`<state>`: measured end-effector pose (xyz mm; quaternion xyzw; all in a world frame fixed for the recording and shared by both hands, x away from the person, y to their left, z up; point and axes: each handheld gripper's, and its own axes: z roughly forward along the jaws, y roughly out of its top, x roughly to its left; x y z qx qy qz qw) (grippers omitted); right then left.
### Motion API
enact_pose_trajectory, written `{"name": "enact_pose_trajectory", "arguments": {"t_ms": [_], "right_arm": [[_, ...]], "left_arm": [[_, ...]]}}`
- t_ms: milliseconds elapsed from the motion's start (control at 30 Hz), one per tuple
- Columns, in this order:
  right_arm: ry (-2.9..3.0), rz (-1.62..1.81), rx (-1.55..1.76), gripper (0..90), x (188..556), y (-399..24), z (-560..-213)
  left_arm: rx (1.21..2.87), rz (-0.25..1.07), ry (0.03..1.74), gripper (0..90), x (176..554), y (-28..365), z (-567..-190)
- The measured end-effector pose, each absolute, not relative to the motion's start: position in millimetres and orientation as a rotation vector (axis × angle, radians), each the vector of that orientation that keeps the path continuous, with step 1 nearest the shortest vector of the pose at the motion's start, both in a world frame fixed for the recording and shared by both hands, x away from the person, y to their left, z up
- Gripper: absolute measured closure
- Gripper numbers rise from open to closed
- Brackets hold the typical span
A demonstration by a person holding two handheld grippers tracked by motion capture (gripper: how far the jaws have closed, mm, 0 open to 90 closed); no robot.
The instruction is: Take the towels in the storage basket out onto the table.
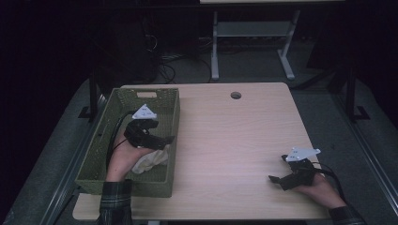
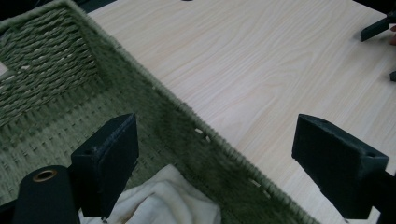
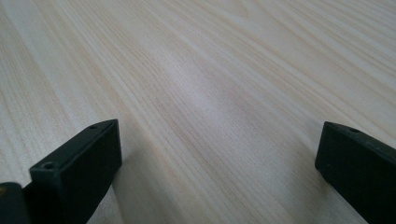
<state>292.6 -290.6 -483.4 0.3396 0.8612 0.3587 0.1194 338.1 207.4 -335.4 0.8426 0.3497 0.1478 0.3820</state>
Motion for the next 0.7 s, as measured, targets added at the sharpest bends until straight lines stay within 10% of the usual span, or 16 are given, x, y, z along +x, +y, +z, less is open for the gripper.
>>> {"name": "enact_pose_trajectory", "arguments": {"t_ms": [700], "right_arm": [[2.518, 1.048, 0.993, 0.0, 293, -291, -483]], "left_arm": [[2.167, 0.376, 1.039, 14.8, 343, 237, -360]]}}
